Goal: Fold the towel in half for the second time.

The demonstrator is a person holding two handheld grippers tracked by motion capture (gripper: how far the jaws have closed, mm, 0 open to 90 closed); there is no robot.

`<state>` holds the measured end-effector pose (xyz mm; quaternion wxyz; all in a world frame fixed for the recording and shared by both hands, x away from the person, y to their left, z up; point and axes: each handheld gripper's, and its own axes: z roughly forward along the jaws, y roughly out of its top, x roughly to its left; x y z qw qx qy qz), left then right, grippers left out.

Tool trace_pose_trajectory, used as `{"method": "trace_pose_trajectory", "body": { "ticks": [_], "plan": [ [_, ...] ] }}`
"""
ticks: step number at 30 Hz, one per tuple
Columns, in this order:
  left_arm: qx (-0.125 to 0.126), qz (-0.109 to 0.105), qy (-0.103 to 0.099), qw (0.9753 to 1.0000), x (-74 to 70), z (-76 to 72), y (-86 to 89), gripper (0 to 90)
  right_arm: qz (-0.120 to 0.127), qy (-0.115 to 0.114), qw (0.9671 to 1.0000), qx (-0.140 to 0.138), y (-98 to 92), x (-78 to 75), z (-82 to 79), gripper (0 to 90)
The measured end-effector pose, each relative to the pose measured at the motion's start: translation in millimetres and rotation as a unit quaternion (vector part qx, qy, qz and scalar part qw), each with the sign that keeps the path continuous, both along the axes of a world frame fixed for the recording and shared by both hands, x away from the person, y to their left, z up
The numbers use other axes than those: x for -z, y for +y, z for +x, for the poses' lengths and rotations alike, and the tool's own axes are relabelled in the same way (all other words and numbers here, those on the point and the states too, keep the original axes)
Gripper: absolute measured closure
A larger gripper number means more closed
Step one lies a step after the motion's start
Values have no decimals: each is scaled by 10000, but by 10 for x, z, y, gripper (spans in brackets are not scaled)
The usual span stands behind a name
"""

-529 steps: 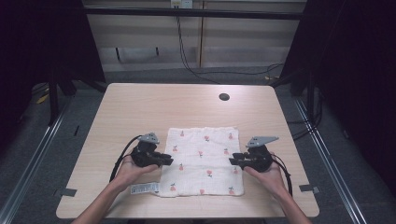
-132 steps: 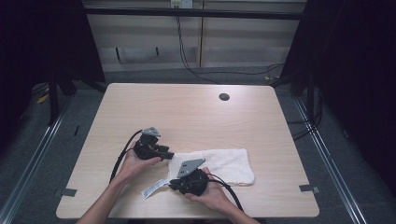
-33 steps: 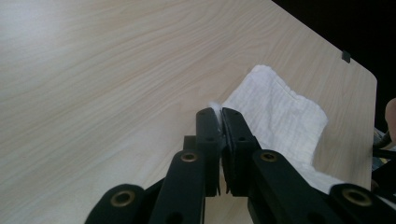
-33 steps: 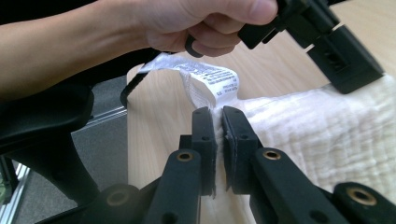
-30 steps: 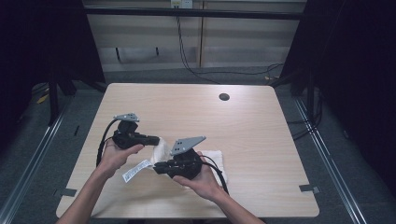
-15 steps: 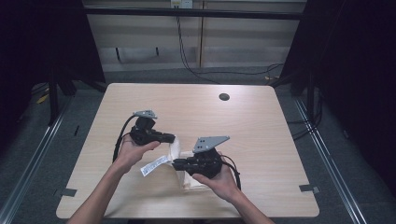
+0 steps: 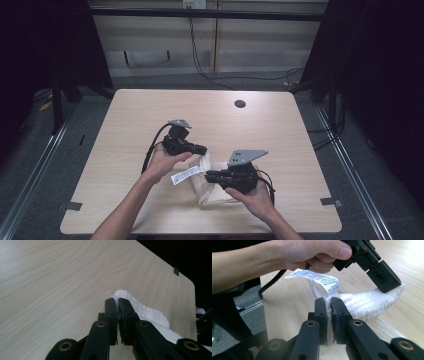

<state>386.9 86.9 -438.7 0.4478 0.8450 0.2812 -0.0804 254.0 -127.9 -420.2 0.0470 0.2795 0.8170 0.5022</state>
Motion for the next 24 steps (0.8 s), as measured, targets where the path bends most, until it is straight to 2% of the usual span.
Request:
{"method": "trace_pose_trajectory", "body": {
  "ticks": [4, 7, 10, 12, 15, 20, 24],
  "plan": [
    [68, 0, 51, 10000, 45, 20, -136, 865, -15, 50, 10000, 76, -89, 44, -16, 845],
    [136, 202, 112, 9996, 152, 54, -261, 865, -105, 50, 9998, 153, -139, 99, -25, 844],
    [118, 150, 174, 9997, 246, 56, -354, 865, -212, 107, 9994, 233, -239, 213, -35, 844],
    [145, 271, 157, 9994, 286, 67, -407, 865, -279, 184, 9990, 290, -299, 283, -42, 844],
    [129, 272, 244, 9992, 323, 94, -466, 863, -353, 223, 9984, 378, -363, 339, -49, 840],
    [174, 409, 303, 9986, 408, 85, -580, 860, -619, 326, 9967, 416, -413, 461, -78, 831],
    [217, 429, 366, 9982, 501, 80, -631, 849, -777, 439, 9950, 445, -458, 559, -82, 814]
  ]
}}
